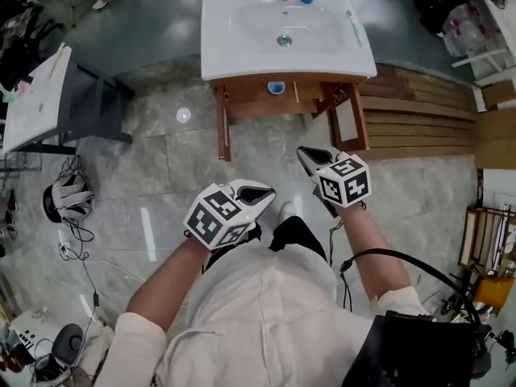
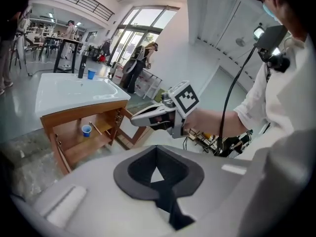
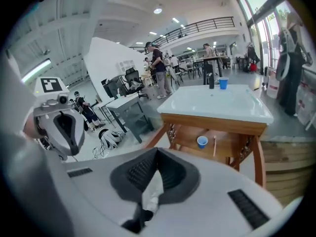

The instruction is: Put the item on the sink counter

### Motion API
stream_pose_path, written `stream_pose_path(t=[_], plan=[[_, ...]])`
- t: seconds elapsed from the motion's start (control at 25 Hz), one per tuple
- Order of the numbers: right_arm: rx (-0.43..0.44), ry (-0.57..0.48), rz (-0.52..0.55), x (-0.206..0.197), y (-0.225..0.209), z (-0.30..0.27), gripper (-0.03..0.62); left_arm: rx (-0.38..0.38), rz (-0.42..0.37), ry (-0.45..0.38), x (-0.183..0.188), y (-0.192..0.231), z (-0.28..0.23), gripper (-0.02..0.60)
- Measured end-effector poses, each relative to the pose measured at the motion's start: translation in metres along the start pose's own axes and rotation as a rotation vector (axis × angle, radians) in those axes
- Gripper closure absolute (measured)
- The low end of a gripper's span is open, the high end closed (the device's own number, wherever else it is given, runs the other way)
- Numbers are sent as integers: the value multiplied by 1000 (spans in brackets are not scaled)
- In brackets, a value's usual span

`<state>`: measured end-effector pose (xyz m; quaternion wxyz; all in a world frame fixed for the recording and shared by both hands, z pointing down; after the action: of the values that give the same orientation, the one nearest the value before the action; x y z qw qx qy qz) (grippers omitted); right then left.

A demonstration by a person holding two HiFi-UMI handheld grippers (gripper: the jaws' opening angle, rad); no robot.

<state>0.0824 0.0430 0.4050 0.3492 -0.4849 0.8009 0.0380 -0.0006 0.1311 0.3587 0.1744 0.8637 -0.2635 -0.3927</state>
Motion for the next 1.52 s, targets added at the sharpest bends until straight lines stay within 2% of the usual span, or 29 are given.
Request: stream_pose_path(t=[0.2, 0.4, 0.64, 0.88, 1.24, 1.52], plan=[[4, -58, -15, -20, 15, 65, 589, 45, -10, -15, 7, -36, -1, 577], [58, -50, -1, -53, 33, 113, 589, 90, 11, -9, 10, -79, -15, 575], [80, -52, 40, -95, 42, 156, 589, 104, 9, -26, 10, -135, -37, 575], [104, -90, 60, -119, 55, 191, 589, 130, 20, -39, -5, -175, -49, 575], [129, -99, 64, -145, 66, 213, 589, 130, 9, -37, -5, -206, -64, 575], [143, -110, 88, -153, 74, 217, 589, 151, 16, -42, -13, -214, -63, 577]])
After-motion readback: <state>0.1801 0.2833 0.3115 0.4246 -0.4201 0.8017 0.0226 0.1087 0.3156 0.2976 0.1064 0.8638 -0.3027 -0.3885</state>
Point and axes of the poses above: the fingertips, and each gripper's own axes: z backward along the fingers, y to its left, x out of its top, the point moved 1 cm from there along z, backward along the fingers, and after that the axes turned 7 degrees about y, right-handed, at the moved point
